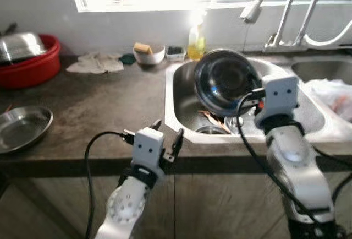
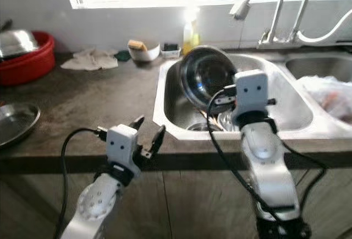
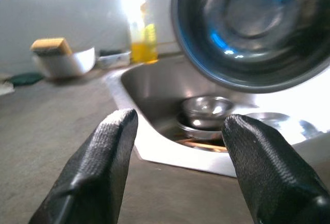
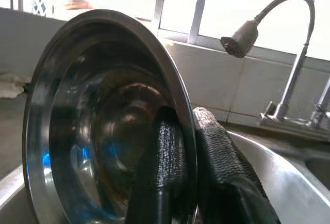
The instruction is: Kitchen organization
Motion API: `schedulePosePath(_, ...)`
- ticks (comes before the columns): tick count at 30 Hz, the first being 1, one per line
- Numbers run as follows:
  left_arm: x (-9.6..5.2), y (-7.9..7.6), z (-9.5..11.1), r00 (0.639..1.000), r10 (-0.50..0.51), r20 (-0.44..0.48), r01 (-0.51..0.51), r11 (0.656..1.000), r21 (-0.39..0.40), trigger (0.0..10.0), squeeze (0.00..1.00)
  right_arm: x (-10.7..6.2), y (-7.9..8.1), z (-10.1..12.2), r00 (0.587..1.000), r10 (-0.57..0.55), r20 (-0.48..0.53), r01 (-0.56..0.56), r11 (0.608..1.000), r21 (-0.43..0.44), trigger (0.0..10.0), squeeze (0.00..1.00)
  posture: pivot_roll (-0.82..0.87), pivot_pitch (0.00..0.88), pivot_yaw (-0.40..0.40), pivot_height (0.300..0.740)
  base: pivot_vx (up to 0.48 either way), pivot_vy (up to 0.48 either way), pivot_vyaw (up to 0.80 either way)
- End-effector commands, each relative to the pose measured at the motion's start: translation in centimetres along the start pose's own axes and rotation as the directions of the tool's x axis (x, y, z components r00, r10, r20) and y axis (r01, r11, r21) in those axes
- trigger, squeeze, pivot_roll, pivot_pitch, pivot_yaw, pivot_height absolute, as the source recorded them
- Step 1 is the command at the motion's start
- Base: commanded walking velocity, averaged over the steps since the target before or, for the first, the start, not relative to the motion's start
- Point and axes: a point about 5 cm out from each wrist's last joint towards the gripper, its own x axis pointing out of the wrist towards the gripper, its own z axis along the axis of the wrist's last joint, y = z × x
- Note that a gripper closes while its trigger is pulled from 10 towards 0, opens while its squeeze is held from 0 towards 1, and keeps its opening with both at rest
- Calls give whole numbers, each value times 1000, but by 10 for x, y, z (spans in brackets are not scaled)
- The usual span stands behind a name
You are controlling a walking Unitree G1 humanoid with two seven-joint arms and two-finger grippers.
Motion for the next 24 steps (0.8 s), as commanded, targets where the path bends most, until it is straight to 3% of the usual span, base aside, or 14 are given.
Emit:
schedulePosePath(1,1,-5,1,1000,-21,3,21,1000,7,10000,0,2,-8,2,1000,-18,4,18,1000,-9,10000,0,76,39,-18,740,360,-311,0)
schedulePosePath(5,1,-6,1,1000,-25,8,25,1000,-12,10000,0,3,-8,3,1000,-5,6,5,1000,-13,10000,0,74,35,-16,740,362,-309,0)
schedulePosePath(12,3,-4,0,1000,-10,-1,10,999,-35,10000,0,10,-13,0,998,35,-57,-36,999,-26,10000,0,74,33,-16,740,0,0,736)
schedulePosePath(14,2,-4,-1,1000,-8,-3,8,999,-41,10000,0,18,-23,-4,992,21,-126,-24,999,-22,10000,0,76,33,-19,740,0,0,0)
schedulePosePath(16,1,-5,-1,1000,-8,-4,8,999,-48,10000,0,24,-34,-16,965,8,-263,-19,999,-40,10000,0,76,36,-19,740,0,0,0)
schedulePosePath(20,0,-7,-1,1000,-14,-6,14,999,-50,10000,0,30,-50,-21,945,-14,-326,-10,997,-74,10000,0,78,43,-22,740,0,0,0)
schedulePosePath(24,-2,-8,-1,1000,-14,-11,13,998,-55,10000,0,34,-54,-30,916,18,-401,-59,994,-88,10000,0,81,54,-28,740,0,0,0)
